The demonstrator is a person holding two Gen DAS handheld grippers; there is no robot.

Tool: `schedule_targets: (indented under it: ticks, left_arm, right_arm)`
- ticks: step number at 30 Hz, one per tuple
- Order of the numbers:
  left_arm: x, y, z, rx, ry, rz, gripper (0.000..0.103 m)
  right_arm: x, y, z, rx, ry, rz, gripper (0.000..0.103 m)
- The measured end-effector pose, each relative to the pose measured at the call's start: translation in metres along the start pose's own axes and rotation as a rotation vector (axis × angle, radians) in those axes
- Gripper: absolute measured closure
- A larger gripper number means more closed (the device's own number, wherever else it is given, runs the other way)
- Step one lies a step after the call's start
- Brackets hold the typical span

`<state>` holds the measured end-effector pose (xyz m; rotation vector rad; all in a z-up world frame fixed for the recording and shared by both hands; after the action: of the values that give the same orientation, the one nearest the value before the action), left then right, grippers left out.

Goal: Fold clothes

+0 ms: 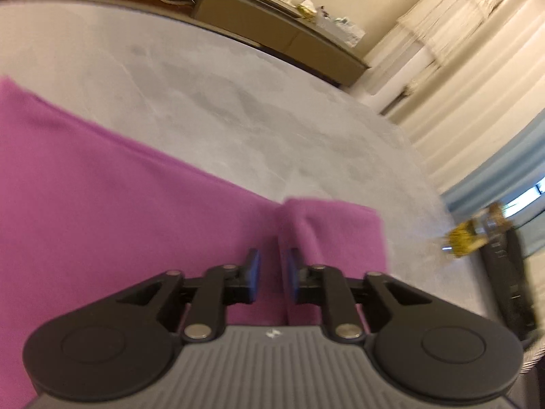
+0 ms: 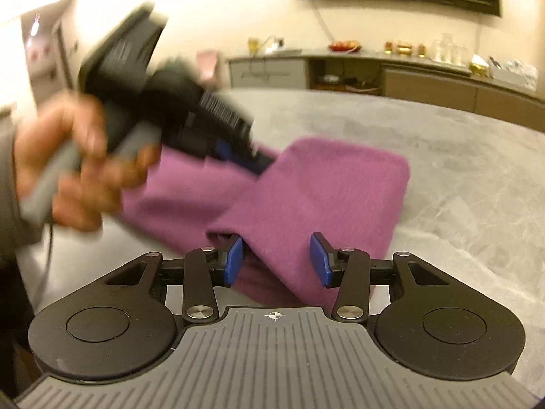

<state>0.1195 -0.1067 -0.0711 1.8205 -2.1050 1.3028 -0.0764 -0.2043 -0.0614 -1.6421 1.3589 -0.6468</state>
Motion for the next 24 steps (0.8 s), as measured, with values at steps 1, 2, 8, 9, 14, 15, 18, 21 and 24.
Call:
schedule_targets:
  ticks: [1,2,8,9,14,15,18,21,24]
  left_arm:
    - [0.002,0.002,0.002,-0.003,0.019,-0.009,0.059]
    - [0.005,0.004,0.004,-0.007,0.037,-0.019,0.057]
    - [0.004,-0.002,0.004,0.031,0.094,-0.091,0.057]
    - [0.002,-0.003,0.003,0.036,0.109,-0.111,0.056]
    - [0.004,-0.004,0.0,0.025,0.21,-0.16,0.042]
    - [0.007,-0.004,-0.001,0.025,0.223,-0.156,0.038]
    - [0.013,-0.004,-0.004,0.041,0.258,-0.147,0.032]
    - [0.018,0.0,0.002,0.027,0.24,-0.12,0.024]
    - [0.025,0.008,0.019,-0.018,0.166,-0.058,0.024]
  right_arm:
    - [0.005,-0.002,-0.003,0.016,0.009,0.024,0.062]
    - [0.009,-0.003,-0.007,0.025,0.019,0.048,0.062]
    - [0.013,-0.004,0.004,0.002,0.021,0.076,0.06]
    - [0.011,-0.002,0.005,-0.007,0.022,0.062,0.06]
    - [0.006,0.001,0.012,-0.023,0.017,0.002,0.072]
    - [0.005,0.0,0.012,-0.024,0.017,-0.004,0.073]
    - [0.006,0.0,0.012,-0.026,0.018,-0.015,0.076]
    - [0.007,0.002,0.011,-0.036,0.014,-0.014,0.078]
    - [0.005,0.001,0.012,-0.032,-0.003,-0.016,0.078]
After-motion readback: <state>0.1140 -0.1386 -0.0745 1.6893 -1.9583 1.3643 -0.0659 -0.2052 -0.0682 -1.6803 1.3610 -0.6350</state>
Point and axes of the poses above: each gripper's, at about its wrist camera, not at the fingertips, and z roughly the way its jaws point, x to its right, y to its underside, the point moved 4 cm from there along z, roughly the way its jaws point, and after that the axes turned 4 degrees about x, right-handed, at the moved point
